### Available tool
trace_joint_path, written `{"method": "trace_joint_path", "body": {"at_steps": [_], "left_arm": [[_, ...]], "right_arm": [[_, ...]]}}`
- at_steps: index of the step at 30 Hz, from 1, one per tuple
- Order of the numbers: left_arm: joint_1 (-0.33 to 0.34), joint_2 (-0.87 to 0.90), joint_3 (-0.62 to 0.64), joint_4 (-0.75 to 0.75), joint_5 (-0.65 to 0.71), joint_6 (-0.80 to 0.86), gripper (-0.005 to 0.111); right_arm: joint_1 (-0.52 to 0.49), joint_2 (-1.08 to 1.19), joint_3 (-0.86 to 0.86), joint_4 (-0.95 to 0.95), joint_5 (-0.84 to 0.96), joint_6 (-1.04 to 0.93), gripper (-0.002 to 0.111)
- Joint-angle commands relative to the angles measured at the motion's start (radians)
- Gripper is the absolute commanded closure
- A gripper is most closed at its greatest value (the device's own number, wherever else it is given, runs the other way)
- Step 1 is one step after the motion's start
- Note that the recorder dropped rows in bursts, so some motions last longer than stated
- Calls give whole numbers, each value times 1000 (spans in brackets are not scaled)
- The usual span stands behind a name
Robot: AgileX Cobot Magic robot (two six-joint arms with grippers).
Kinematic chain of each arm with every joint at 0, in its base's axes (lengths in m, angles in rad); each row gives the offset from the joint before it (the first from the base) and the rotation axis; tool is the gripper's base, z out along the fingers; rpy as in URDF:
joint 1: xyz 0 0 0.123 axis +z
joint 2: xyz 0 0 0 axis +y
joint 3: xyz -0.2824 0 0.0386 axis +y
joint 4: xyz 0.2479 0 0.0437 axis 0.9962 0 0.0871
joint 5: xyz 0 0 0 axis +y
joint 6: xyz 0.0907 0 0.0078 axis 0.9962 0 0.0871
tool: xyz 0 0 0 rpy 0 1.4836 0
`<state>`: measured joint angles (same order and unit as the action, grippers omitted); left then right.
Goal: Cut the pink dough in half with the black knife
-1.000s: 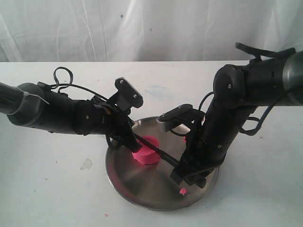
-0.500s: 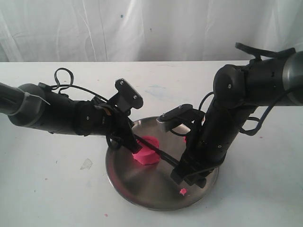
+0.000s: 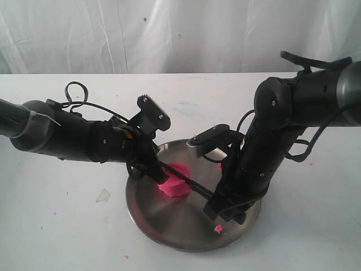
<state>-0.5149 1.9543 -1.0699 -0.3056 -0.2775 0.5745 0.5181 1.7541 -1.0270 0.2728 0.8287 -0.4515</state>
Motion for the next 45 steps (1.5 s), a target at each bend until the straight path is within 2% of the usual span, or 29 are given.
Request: {"method": "trace_joint_path", "body": {"at_steps": [1,45], "left_arm": [[-8,11,10,-5,65,-10,107],[-8,11,10,-5,61,-10,107]], "right_arm": [[-1,0,-8,4,-15,-7,108],[-1,34,-8,6,-70,2,108]]}}
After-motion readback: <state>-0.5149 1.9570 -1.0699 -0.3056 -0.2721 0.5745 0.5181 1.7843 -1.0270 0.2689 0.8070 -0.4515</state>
